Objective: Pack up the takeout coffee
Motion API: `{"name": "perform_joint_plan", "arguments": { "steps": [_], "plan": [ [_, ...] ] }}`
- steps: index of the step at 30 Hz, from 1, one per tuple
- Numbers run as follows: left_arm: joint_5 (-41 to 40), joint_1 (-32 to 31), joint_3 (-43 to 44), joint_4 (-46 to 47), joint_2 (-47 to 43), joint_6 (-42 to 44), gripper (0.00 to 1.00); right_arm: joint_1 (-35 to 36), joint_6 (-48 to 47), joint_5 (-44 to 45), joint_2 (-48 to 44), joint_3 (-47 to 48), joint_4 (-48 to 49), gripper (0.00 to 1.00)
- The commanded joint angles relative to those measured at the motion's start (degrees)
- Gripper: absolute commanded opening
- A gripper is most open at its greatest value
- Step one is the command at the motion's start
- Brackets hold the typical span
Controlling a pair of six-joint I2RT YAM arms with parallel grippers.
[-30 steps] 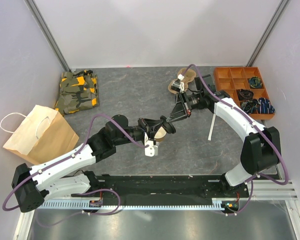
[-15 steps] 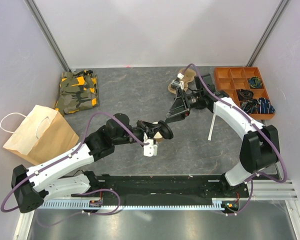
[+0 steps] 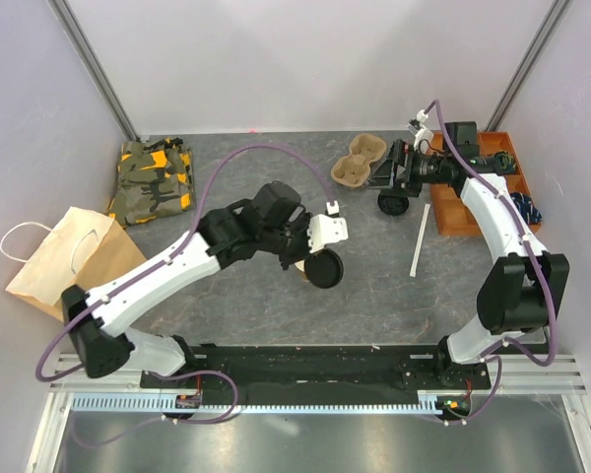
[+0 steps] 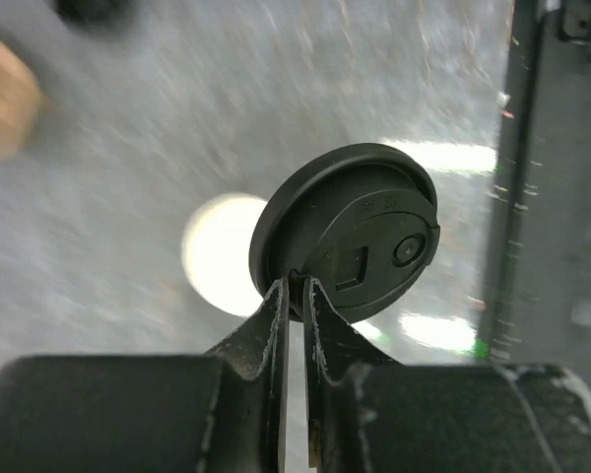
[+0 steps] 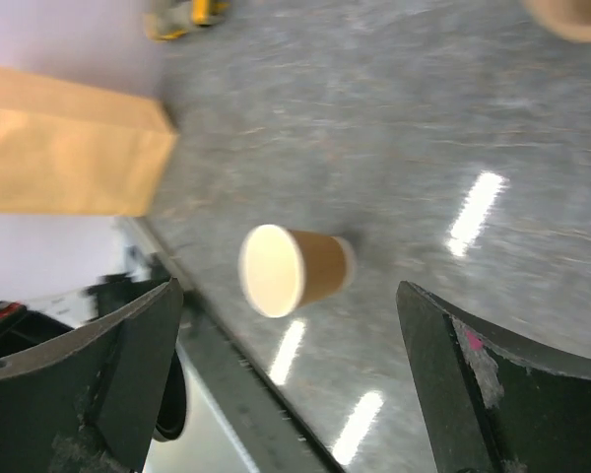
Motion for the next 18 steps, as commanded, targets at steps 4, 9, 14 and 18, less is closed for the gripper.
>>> {"name": "perform_joint_plan", "arguments": {
  "steps": [4,9,14,18],
  "plan": [
    [7.3,8.4,10.7,-18.1,10.4,-23.4,0.02,0.9,-11.3,21.0,-10.7,-3.8,-1.4,0.98],
    [7.9,12.6,13.1,-18.6,14.2,-26.5,0.02,0.7,-16.2,29.6,-15.5,-4.2,1.3,0.98],
    [10.2,17.0,14.2,-17.8,17.4,-29.1,0.02,0.7,-20.7,29.6,-15.1,-0.7,0.1,0.98],
    [10.9,18.8,16.0,-16.4,19.8,-29.8,0.02,0.8,-22.6,15.1,-14.2,-0.7,-3.4,0.98]
  ]
}}
